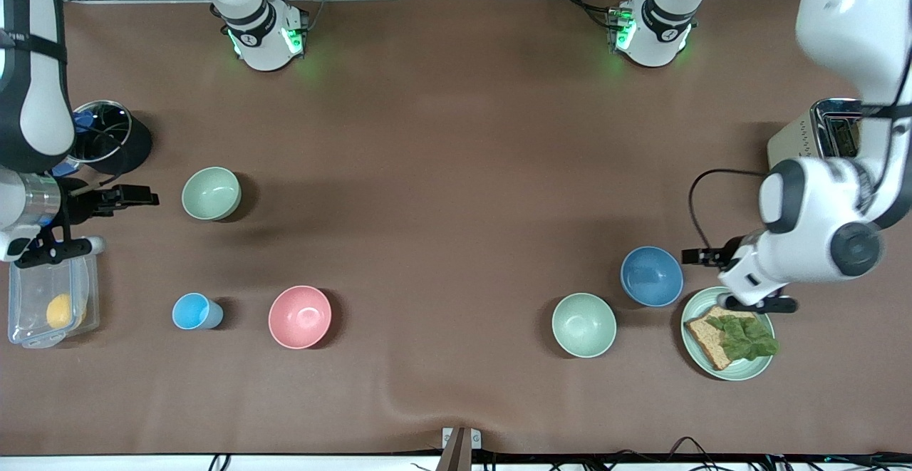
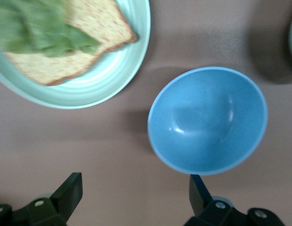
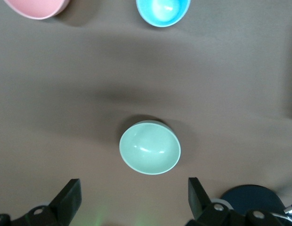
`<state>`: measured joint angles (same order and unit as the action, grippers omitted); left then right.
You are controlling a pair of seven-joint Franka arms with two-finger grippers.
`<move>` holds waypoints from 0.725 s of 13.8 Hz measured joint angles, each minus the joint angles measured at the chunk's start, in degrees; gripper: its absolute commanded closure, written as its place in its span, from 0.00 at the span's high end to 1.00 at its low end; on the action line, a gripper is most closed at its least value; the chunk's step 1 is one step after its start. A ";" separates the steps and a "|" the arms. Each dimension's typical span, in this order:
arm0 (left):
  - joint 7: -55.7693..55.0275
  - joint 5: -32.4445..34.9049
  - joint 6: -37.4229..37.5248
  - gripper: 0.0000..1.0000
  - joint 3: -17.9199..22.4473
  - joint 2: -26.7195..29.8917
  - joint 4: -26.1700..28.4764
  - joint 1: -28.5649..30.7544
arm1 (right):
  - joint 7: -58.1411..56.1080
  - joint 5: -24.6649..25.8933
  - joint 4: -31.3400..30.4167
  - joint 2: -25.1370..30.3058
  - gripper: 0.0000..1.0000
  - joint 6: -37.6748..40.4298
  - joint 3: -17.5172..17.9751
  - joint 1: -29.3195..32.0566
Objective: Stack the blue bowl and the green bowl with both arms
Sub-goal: 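Grasp the green bowl with the right gripper while the left grasps the blue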
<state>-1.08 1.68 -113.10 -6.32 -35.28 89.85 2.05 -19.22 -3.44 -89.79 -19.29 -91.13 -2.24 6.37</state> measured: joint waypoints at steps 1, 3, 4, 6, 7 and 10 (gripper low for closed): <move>-0.26 0.00 -1.52 1.00 0.00 -2.45 -0.05 -0.68 | -0.04 0.00 -1.26 -0.04 1.00 -1.10 -0.01 0.56; -1.28 0.00 -3.27 1.00 -0.01 -5.70 -0.39 -1.61 | -0.10 0.00 -5.31 0.06 1.00 -4.39 -0.01 1.53; -1.32 0.00 -3.39 1.00 0.00 -6.25 -0.74 -1.70 | -0.10 0.00 -8.09 0.22 1.00 -6.93 -0.02 1.99; -1.33 0.00 -3.39 1.00 0.10 -6.26 -1.30 -1.66 | -0.10 0.00 -14.71 0.63 1.00 -13.82 -0.03 3.19; -1.33 0.00 -3.67 1.00 0.15 -6.26 -1.48 -1.65 | -0.14 0.00 -18.18 0.88 1.00 -17.64 -0.03 3.71; -1.33 0.61 -6.34 1.00 0.25 -6.47 -1.50 -1.67 | -0.79 0.00 -26.99 1.76 1.00 -27.78 -0.02 4.11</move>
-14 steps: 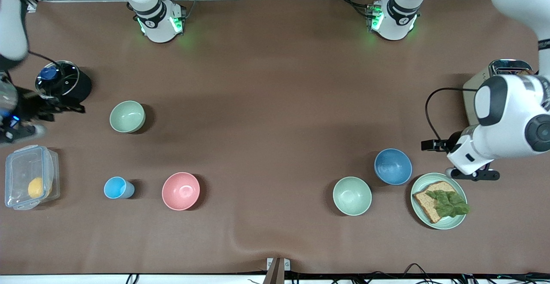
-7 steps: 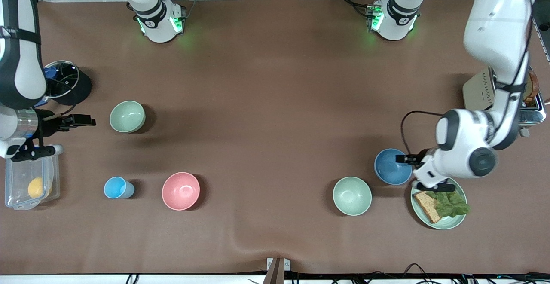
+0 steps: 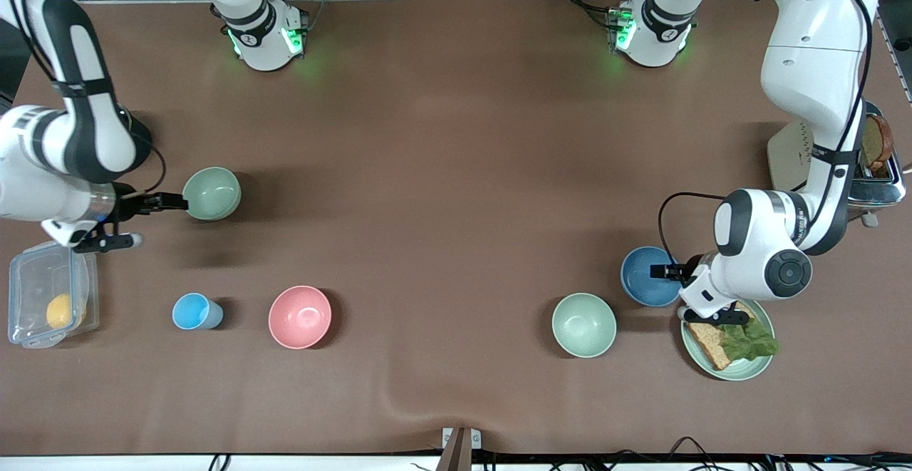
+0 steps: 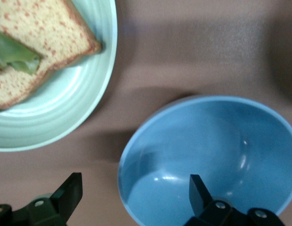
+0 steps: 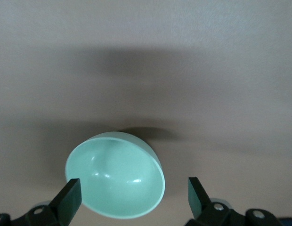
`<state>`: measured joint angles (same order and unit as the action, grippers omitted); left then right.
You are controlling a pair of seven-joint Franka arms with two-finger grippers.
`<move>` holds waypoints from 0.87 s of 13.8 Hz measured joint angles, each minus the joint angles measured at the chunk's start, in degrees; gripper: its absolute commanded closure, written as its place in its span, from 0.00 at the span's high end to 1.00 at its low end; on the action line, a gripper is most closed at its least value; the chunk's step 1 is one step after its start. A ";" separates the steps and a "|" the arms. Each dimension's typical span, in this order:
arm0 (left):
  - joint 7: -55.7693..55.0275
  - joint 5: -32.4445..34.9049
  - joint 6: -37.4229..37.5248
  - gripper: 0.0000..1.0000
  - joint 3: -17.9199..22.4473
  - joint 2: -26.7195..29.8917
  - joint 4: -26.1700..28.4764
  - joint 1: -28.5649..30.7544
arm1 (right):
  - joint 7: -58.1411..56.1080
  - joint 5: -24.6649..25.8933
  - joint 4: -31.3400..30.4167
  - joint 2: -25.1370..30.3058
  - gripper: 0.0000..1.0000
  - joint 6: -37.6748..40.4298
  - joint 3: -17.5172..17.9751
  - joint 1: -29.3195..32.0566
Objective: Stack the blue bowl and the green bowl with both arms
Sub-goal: 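Grasp the green bowl with the right gripper while the left grasps the blue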
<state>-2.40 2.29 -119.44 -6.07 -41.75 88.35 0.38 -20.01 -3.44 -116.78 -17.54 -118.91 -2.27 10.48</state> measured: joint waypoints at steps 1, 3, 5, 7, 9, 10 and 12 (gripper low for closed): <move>-0.05 0.86 -0.52 1.00 0.00 -0.23 0.01 -0.05 | -0.96 0.00 -1.82 0.19 1.00 -2.11 0.00 0.11; -1.56 1.62 -2.13 0.90 0.00 -1.09 0.08 -0.24 | -2.40 0.00 -4.98 0.51 1.00 -6.58 -0.01 0.73; -3.51 1.87 -3.61 0.16 0.00 -2.11 0.10 -0.44 | -3.17 0.00 -8.97 0.60 0.75 -12.74 -0.01 1.11; -4.14 1.88 -4.22 0.00 0.00 -2.64 0.10 -0.52 | -4.10 0.00 -12.26 0.60 0.26 -16.90 0.02 1.12; -4.59 1.88 -4.26 0.00 0.00 -2.70 0.10 -0.57 | -5.02 0.00 -13.31 0.61 0.00 -18.08 0.01 1.40; -5.74 1.87 -4.26 0.00 -0.08 -2.68 0.06 -0.58 | -5.31 0.00 -13.34 0.61 0.00 -18.08 0.01 1.64; -6.99 1.88 -3.85 0.00 -0.26 -2.28 -0.09 -0.66 | -5.44 0.00 -13.33 0.81 0.00 -17.59 0.02 1.85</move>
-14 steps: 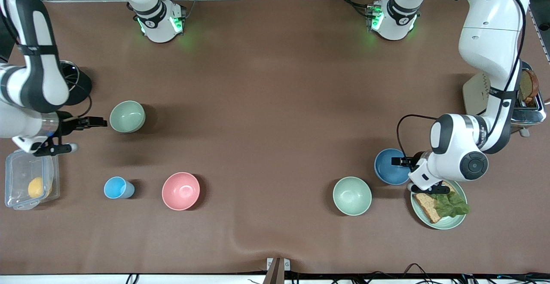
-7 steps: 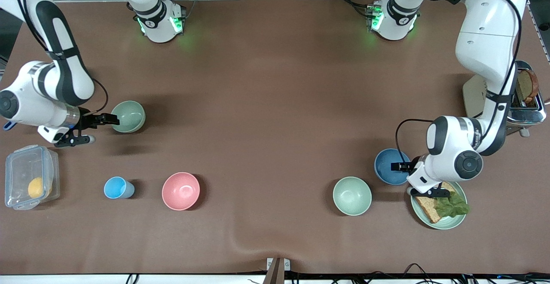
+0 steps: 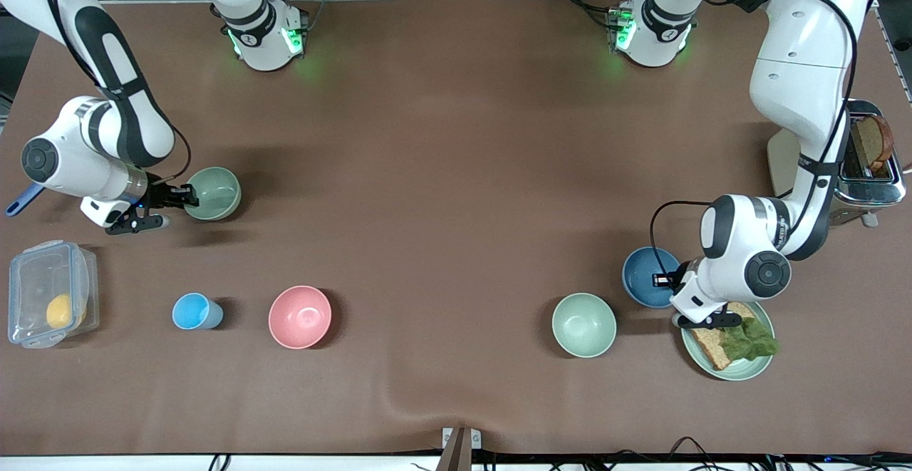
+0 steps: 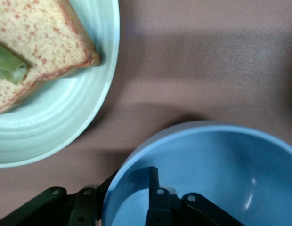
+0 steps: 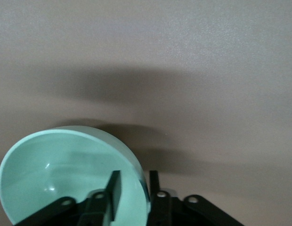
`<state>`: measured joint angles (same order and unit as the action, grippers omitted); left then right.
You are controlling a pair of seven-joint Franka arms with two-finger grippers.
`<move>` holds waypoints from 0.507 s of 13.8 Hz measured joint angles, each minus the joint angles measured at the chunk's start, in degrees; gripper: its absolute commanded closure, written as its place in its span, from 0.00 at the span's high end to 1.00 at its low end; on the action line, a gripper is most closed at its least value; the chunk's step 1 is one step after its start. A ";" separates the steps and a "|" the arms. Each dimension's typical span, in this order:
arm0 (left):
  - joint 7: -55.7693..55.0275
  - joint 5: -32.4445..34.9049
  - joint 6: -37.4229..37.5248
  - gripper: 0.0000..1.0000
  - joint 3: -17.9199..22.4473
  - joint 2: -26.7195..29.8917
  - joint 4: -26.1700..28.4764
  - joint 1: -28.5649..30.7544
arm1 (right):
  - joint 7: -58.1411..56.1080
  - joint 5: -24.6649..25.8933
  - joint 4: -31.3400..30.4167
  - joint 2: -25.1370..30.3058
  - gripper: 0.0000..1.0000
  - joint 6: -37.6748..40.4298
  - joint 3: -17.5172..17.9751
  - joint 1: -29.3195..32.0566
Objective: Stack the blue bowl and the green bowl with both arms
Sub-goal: 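Grasp the green bowl with the right gripper while the left grasps the blue, then carry the green bowl to mid-table while the left gripper lifts the blue bowl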
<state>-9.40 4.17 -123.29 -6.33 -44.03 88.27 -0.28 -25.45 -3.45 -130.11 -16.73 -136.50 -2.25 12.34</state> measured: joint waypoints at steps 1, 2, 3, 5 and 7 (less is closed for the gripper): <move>-0.30 0.29 0.00 0.00 0.02 0.04 0.03 -0.11 | 0.00 -0.14 0.04 0.35 0.00 1.53 0.16 0.00; -0.58 0.62 0.01 0.00 0.02 0.05 0.05 -0.22 | 0.03 -0.88 0.15 0.98 0.00 3.33 0.41 -0.02; -0.63 0.77 0.23 0.00 0.02 0.18 0.03 -0.28 | -0.01 -2.31 0.27 1.93 0.00 4.81 0.73 -0.17; -0.65 0.78 0.71 0.00 0.00 0.80 0.02 -0.40 | 0.56 -5.50 0.52 4.50 0.00 8.76 1.15 -1.28; -0.74 0.87 0.70 0.00 0.04 0.75 0.02 -0.44 | 3.73 -6.96 0.53 7.06 0.00 11.85 1.24 -3.82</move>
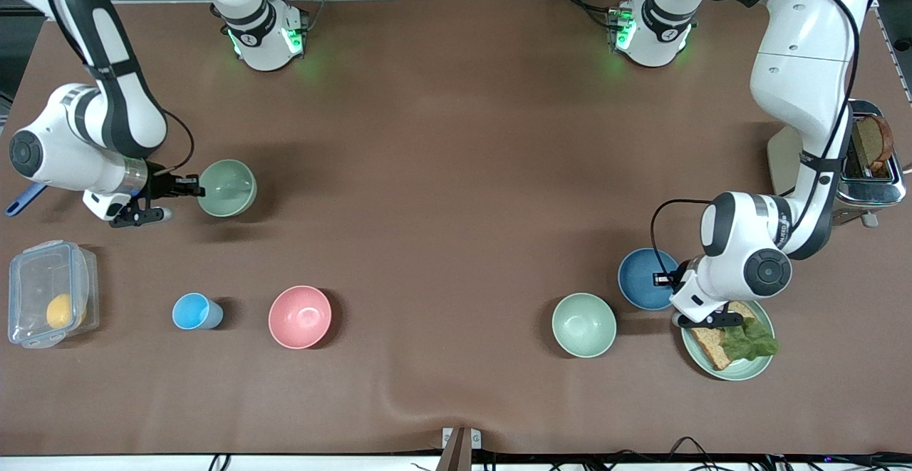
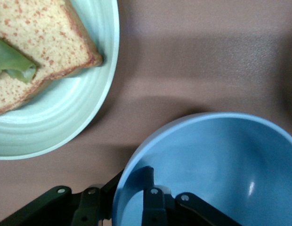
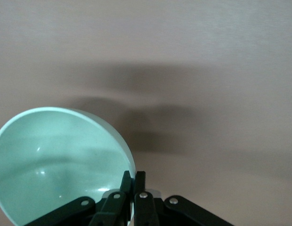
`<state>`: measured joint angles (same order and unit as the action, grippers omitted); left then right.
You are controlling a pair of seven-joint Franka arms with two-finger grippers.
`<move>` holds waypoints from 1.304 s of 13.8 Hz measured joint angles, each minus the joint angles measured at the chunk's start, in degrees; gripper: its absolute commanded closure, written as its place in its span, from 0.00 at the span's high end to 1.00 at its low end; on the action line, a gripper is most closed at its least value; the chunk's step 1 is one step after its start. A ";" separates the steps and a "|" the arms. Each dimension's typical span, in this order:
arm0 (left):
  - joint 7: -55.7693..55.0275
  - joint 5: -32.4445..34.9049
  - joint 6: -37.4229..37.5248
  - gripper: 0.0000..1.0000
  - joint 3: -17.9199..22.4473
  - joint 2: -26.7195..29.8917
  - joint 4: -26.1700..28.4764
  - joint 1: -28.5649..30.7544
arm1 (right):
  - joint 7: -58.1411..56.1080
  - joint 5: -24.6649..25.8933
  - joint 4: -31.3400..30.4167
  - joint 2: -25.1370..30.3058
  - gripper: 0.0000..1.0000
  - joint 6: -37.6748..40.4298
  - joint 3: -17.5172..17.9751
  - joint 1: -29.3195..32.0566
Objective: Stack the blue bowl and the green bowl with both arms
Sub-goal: 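Carry the green bowl to mid-table while the left gripper lifts the blue bowl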
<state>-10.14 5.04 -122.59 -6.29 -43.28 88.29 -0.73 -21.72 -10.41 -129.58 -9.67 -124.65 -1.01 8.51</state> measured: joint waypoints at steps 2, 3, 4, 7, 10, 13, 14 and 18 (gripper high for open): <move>-0.27 0.00 0.00 0.00 0.00 0.02 -0.03 0.00 | 7.06 -0.20 0.00 2.29 0.00 2.50 0.14 -3.99; -0.89 0.00 0.00 0.00 0.00 0.05 -0.05 -0.01 | 11.40 -0.43 0.00 3.29 0.00 3.20 0.24 -6.51; -1.36 0.00 -0.01 0.00 0.00 0.10 -0.08 -0.01 | 15.88 -0.83 0.00 4.20 0.00 3.71 0.37 -9.35; -2.55 0.00 -0.77 0.00 0.12 0.12 -0.50 0.08 | 28.33 -1.87 -0.01 6.24 0.00 3.95 0.59 -18.26; -3.94 -0.02 -1.05 0.00 0.16 0.14 -1.84 0.14 | 41.87 -2.39 -0.12 6.58 0.00 0.54 0.66 -27.18; -5.32 -2.32 -1.05 0.00 0.19 0.65 -2.78 0.33 | 54.69 -2.57 -0.60 5.83 0.00 -5.78 0.70 -35.63; -5.42 -3.12 -1.05 0.00 0.20 1.07 -2.82 0.42 | 59.20 -2.62 -0.75 4.97 0.00 -8.46 0.70 -38.41; -7.53 -3.29 0.82 0.00 -0.13 3.51 -2.75 0.10 | 75.68 -2.72 1.39 -1.28 0.00 -17.18 0.69 -48.03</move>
<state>-17.67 1.75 -121.77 -6.42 -39.76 85.53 -0.62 53.95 -13.13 -128.19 -10.95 -141.83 -0.31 -39.52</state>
